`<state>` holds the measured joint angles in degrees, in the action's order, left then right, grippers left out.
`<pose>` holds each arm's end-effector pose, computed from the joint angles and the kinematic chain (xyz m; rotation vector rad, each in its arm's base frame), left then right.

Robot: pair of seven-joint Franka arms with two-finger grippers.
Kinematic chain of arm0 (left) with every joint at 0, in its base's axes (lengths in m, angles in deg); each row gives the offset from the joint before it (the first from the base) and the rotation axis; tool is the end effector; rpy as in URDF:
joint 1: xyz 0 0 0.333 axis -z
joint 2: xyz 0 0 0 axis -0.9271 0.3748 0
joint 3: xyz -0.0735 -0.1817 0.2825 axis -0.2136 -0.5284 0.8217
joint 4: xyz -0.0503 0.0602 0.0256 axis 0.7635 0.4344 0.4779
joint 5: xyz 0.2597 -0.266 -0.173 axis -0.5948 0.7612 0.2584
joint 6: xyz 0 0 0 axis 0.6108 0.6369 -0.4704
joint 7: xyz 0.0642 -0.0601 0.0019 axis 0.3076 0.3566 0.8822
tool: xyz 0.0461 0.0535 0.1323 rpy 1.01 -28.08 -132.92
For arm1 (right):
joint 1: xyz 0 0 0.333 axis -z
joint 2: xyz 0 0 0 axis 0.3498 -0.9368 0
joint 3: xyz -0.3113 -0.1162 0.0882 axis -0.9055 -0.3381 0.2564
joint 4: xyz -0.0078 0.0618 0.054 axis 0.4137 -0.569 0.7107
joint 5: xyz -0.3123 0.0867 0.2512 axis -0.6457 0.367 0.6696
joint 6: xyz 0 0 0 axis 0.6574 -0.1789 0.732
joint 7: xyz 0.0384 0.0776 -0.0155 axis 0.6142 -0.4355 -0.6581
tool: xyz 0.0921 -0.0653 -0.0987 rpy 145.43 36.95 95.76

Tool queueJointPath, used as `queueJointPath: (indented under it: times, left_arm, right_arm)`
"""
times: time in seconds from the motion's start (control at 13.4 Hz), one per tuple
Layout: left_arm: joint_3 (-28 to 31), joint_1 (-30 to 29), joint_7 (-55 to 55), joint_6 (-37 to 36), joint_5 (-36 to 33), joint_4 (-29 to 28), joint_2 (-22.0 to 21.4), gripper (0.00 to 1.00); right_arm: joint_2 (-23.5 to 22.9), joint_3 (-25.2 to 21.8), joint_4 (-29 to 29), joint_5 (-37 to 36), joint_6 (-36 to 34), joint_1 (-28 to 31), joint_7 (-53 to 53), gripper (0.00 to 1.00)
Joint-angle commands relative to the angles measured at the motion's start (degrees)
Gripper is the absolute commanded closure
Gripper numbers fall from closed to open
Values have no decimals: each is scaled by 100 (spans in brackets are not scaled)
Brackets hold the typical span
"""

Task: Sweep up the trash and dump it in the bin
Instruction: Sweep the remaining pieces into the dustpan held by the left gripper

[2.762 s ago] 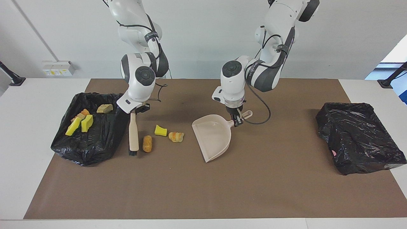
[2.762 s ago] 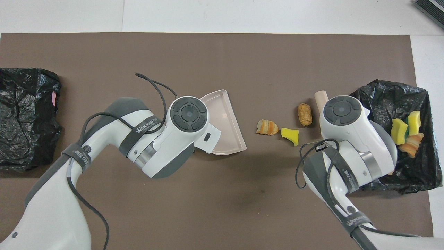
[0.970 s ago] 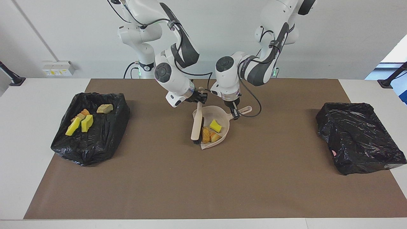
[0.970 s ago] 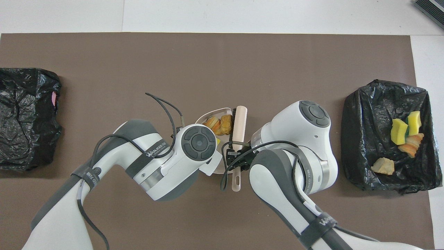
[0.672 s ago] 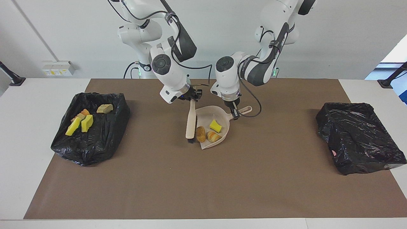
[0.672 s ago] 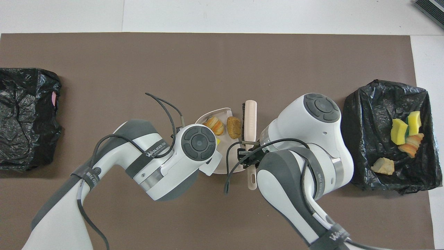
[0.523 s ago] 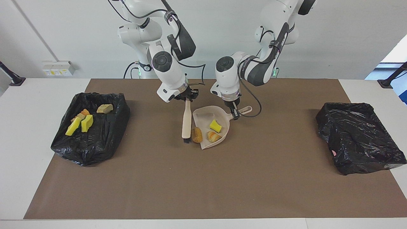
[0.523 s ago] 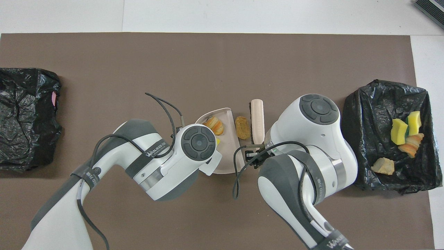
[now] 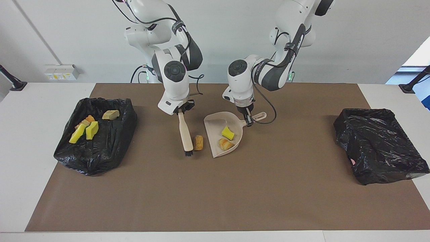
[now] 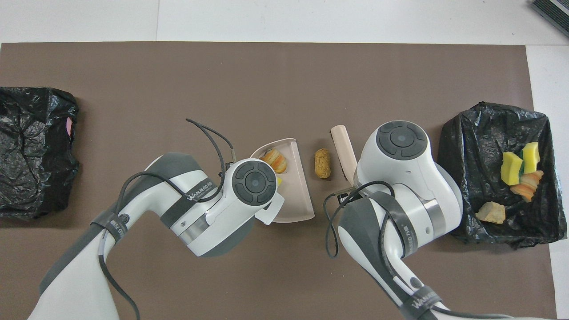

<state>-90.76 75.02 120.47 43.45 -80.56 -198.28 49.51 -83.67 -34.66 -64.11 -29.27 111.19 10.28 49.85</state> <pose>0.4831 -0.3565 0.3319 -2.2059 1.9377 0.1919 0.5139 0.2091 0.3415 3.0014 0.3606 -0.4126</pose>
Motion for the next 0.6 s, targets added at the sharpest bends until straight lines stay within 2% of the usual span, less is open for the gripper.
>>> queueJointPath:
  times: [0.0, 0.15, 0.3, 0.52]
  left_arm:
    - [30, 9, 40, -57, -64, -202, -211, 100]
    - [30, -9, 40, -48, -64, -211, -202, 100]
    - [30, -9, 40, -153, -64, -211, -219, 100]
    - [30, -35, 57, -154, -64, -202, -211, 100]
  right_arm:
    - [-35, 60, -235, -130, 382, 106, -173, 100]
    - [-211, 77, -297, 333, 742, -8, 98, 100]
    - [-203, 104, -315, 1070, 752, -113, 30, 100]
    - [-80, 104, -394, 2519, 770, -517, -208, 100]
